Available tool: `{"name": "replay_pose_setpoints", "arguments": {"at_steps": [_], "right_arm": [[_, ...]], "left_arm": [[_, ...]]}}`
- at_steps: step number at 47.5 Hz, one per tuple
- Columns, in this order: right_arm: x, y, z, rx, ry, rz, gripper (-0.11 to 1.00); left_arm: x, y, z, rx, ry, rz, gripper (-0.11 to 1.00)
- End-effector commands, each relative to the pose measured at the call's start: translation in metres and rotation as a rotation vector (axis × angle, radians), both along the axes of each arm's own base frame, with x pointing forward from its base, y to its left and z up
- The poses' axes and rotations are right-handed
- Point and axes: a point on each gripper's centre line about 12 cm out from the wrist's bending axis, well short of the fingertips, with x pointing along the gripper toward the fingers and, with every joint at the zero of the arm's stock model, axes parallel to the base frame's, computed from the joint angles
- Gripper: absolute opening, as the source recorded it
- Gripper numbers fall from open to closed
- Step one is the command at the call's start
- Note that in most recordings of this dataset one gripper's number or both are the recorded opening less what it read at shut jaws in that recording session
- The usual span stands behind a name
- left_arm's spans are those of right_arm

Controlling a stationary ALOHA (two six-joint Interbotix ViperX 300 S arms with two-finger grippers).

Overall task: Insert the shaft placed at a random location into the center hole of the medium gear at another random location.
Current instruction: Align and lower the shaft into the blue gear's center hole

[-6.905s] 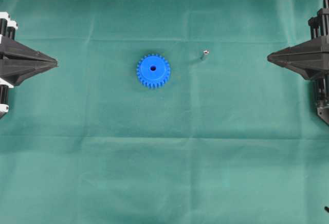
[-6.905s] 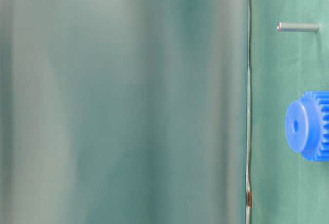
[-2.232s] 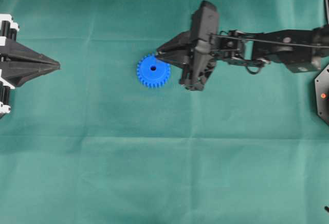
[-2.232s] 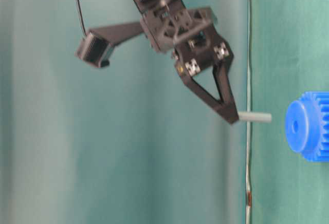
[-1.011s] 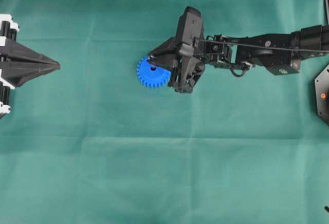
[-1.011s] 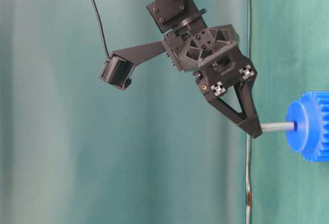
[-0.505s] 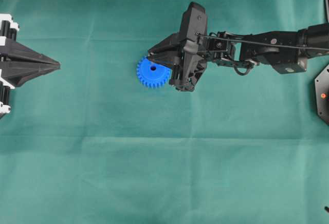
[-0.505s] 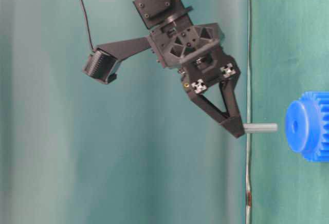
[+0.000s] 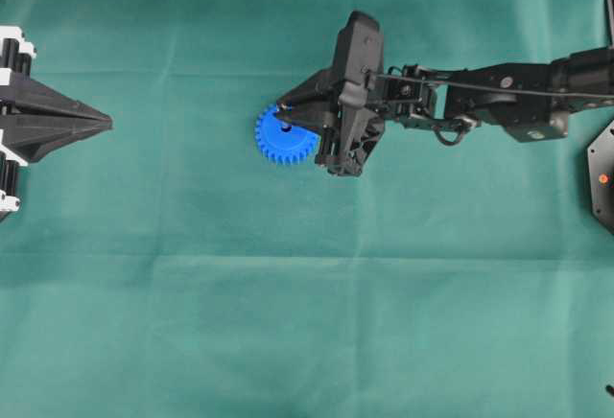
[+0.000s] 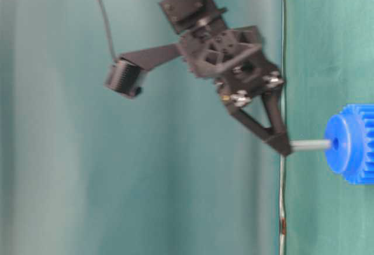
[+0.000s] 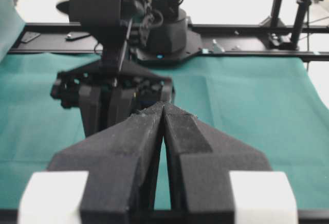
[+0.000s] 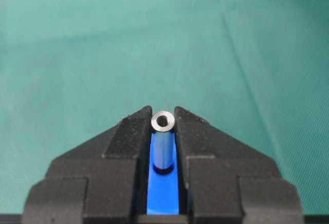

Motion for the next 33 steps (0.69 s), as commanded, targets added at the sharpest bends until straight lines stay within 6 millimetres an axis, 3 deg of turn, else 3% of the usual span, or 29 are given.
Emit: {"name": "replay_pose_setpoints", "arguments": {"at_steps": [1,33], "right_arm": [[0.005,0.001,0.007,0.001,-0.034,-0.001,0.14],[0.007,0.001,-0.012,0.007,0.005,-0.002,0.14]], "left_arm": [[0.002,0.0,0.009,0.001,-0.023,-0.001,0.0],[0.002,0.0,0.009,0.0,-0.023,0.0,0.0]]}}
